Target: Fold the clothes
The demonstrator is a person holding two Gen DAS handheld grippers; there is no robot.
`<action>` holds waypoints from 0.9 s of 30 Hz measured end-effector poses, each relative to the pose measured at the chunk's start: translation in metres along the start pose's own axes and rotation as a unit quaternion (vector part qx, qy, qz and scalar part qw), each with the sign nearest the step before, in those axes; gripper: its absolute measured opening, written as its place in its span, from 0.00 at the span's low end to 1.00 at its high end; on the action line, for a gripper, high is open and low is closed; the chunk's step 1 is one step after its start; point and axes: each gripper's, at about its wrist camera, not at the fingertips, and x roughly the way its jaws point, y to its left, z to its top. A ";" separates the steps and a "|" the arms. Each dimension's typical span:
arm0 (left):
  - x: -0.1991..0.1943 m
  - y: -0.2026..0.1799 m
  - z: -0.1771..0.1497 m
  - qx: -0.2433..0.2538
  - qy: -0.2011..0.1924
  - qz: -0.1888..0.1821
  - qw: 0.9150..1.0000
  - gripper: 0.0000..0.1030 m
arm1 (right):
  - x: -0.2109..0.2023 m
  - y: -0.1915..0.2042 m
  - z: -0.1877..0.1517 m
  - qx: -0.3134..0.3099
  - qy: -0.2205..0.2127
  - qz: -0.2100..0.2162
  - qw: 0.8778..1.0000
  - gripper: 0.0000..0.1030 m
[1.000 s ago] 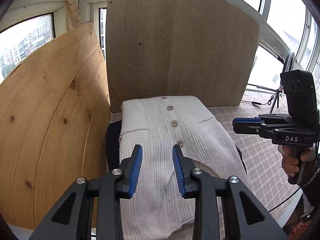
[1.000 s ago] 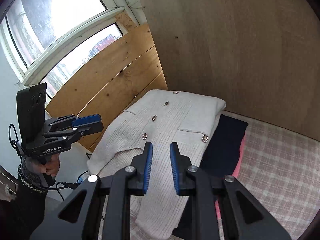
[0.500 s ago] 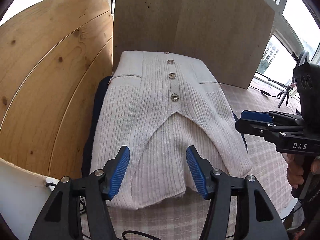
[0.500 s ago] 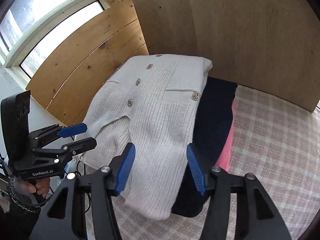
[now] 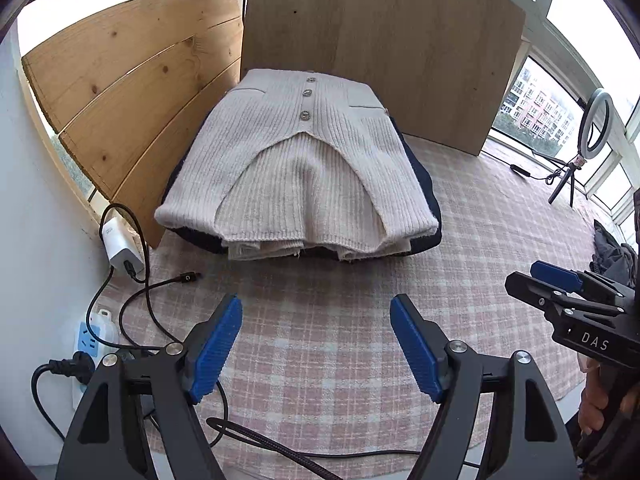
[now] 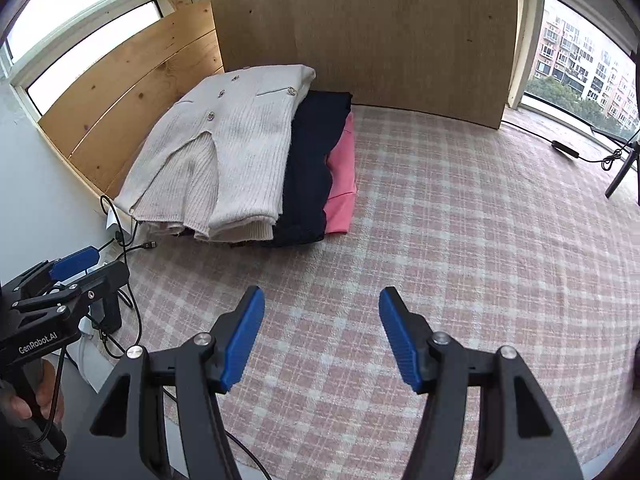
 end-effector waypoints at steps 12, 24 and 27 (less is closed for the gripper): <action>-0.070 -0.039 -0.039 -0.020 -0.048 0.036 0.998 0.74 | -0.071 -0.016 -0.038 -0.031 -0.047 0.014 0.998 0.57; -0.099 -0.108 -0.099 -0.029 -0.044 0.043 0.998 0.74 | -0.112 -0.060 -0.089 -0.076 -0.053 0.017 0.996 0.57; -0.104 -0.119 -0.108 -0.031 -0.045 0.048 0.997 0.74 | -0.114 -0.068 -0.099 -0.081 -0.049 0.026 0.995 0.57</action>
